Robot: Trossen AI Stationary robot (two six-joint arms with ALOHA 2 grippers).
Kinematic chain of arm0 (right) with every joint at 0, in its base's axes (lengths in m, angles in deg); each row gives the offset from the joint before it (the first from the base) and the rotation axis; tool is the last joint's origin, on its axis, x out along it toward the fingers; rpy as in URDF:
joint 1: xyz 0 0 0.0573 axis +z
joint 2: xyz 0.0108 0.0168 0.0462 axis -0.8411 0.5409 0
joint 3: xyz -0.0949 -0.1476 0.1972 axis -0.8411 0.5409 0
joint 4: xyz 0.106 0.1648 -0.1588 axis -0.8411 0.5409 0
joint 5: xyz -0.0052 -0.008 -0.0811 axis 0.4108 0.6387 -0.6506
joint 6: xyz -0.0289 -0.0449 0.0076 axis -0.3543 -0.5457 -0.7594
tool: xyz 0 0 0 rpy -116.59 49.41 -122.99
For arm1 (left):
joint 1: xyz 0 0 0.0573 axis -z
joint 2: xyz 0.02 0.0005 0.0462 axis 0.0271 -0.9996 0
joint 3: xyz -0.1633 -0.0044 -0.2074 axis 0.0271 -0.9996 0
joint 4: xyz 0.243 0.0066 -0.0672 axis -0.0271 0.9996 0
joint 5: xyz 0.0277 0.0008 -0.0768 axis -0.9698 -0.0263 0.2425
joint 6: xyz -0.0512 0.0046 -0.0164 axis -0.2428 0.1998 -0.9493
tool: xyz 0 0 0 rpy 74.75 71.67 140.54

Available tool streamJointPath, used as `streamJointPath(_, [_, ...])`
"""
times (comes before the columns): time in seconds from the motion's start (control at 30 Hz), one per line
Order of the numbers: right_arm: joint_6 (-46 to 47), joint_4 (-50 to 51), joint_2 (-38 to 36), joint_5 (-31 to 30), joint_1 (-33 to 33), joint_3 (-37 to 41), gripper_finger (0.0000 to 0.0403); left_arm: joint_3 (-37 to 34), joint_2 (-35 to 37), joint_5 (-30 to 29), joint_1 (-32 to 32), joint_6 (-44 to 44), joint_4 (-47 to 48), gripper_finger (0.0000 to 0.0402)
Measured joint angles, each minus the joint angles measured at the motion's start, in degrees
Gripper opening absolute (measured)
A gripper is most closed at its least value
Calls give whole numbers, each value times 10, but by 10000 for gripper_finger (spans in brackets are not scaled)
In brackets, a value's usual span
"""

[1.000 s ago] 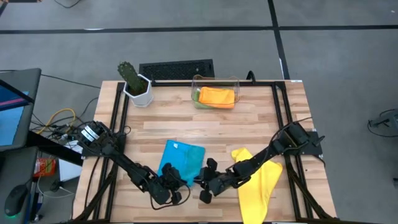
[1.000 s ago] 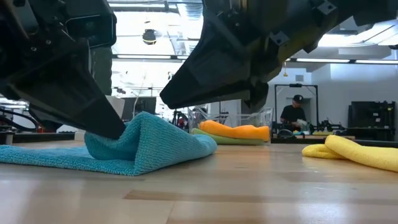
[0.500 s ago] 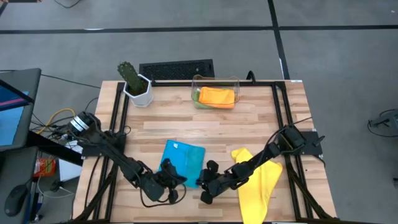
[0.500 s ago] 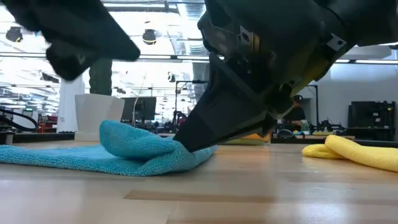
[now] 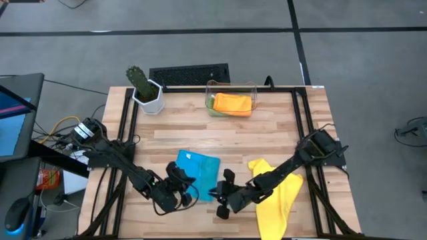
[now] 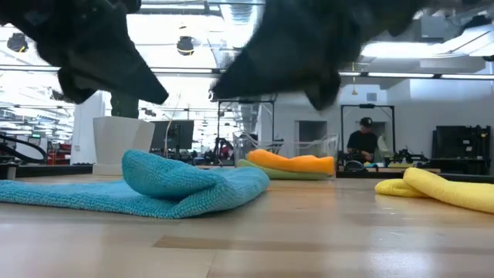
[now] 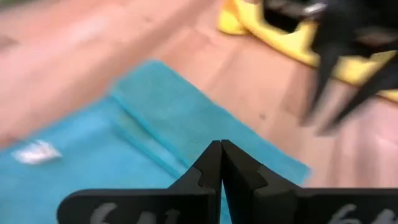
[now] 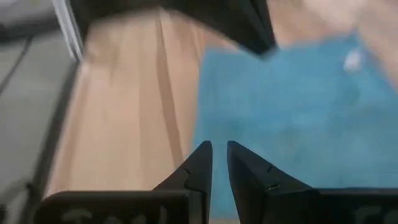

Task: Fold microfiber towels
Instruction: Fold the blue towel

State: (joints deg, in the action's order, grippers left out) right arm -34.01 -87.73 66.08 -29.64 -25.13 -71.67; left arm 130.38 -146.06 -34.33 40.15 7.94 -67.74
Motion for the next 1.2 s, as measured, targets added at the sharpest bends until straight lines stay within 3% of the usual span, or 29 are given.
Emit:
streamJointPath(0.13, [-34, -46, 1, -6, -2, 0, 74, 0, 8, 20, -18, -16, 61, 0])
streamJointPath(0.6, [9, -108, 104, 44, -20, -6, 74, -9, 29, 49, -9, -58, 61, 0])
streamJointPath(0.8, [12, -68, 103, 64, -37, -6, 74, -9, 55, 49, -9, -55, 61, 0])
streamJointPath(1.0, [-57, -101, 66, 50, -35, -27, 74, -9, 103, 43, -9, -42, 73, 0])
streamJointPath(1.2, [-75, -99, 92, 51, -35, -47, 74, -8, 137, 15, -6, -31, 76, 0])
